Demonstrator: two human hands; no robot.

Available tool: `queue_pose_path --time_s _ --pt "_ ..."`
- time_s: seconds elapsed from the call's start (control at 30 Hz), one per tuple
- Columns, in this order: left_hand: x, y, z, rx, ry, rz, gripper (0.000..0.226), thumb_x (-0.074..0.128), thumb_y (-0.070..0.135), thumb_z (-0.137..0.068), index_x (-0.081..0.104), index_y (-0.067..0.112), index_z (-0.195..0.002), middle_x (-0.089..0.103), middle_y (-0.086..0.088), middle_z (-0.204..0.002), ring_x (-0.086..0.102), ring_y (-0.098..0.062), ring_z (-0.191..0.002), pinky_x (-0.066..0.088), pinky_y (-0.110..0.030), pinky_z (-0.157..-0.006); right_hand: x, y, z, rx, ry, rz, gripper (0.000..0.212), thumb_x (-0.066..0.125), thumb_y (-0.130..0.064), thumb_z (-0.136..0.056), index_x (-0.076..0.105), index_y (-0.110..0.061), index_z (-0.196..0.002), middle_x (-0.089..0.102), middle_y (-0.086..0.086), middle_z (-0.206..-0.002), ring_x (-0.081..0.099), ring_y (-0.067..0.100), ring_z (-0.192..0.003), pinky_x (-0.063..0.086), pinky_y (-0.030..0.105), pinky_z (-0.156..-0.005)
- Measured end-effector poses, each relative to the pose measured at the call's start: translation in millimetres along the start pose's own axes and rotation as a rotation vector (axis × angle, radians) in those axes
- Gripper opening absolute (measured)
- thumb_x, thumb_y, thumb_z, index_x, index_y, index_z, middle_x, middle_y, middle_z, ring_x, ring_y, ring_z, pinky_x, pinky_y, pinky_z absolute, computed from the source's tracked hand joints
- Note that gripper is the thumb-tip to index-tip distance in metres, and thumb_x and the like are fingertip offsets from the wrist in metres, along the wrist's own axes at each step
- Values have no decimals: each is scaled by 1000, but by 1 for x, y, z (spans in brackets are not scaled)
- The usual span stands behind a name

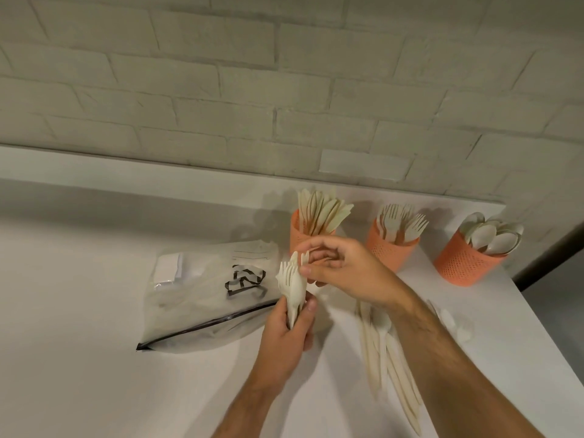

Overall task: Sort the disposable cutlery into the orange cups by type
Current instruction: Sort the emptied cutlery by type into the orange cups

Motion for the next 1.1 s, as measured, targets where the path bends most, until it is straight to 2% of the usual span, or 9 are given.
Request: queue_pose_path --time_s 0.1,0.17,0.37,0.53,0.7,0.83,0.93,1.03,1.1 --pt "5 9 7 -5 -65 5 11 55 20 -98 61 11 -101 44 0 -63 39 -12 -54 35 -26 -49 -2 3 2 -7 34 -109 27 78 -7 -83 68 -8 -108 72 7 -89 69 20 -77 56 26 -71" --pt "8 12 12 -34 -99 24 13 55 24 -98 60 13 -102 45 -3 -64 39 -14 -51 33 -25 -47 -2 3 3 -9 12 -149 24 75 -3 -86 67 -5 -108 70 8 -89 67 17 -75 55 27 -69" --pt "15 17 18 -52 -180 38 16 52 34 -100 62 25 -106 53 -5 -68 38 -16 -45 24 -30 -50 -2 -1 9 -20 -76 -71 24 67 -5 -93 72 -13 -115 67 -4 -79 59 8 -68 51 22 -68" --pt "15 17 18 -86 -170 75 33 54 49 -94 63 20 -107 57 -8 -71 41 -18 -45 24 -31 -51 -6 0 9 -4 -105 -165 17 71 -6 -89 71 -10 -105 68 7 -85 60 18 -73 51 24 -65" --pt "14 21 16 -63 -87 129 36 52 43 -90 68 16 -108 63 -12 -77 51 -23 -47 38 -28 -46 -9 7 10 -9 38 -250 9 72 -6 -87 73 -8 -96 73 14 -84 67 22 -69 56 22 -65" --pt "12 21 15 -81 -38 163 40 50 39 -91 66 8 -109 69 -12 -82 61 -26 -55 47 -29 -47 -3 18 13 17 88 -296 11 68 -6 -92 70 -3 -102 76 12 -88 71 21 -79 59 26 -74" --pt "10 22 16 -82 -32 146 35 48 34 -96 67 5 -99 72 -12 -75 66 -25 -57 51 -30 -48 -3 20 15 25 106 -252 11 67 -5 -93 68 -2 -103 77 6 -86 72 14 -78 57 24 -72" --pt "-1 17 14 -88 47 97 26 45 26 -102 64 8 -101 72 -11 -74 68 -22 -59 53 -31 -50 -28 0 11 -61 272 -248 18 65 0 -92 68 -9 -107 77 5 -84 73 13 -76 56 25 -68" --pt "-14 7 10 -107 128 39 25 47 29 -101 62 8 -99 59 -5 -61 54 -13 -49 44 -27 -46 -56 -26 7 -199 452 -266 24 64 4 -91 66 -13 -108 74 7 -80 72 13 -74 56 25 -66"
Point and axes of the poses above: each hand's wrist, its own z-axis away from the middle knuckle, its own x-axis out of the palm, y = z × x, the point moved 7 cm from there along -z, towards the middle knuckle
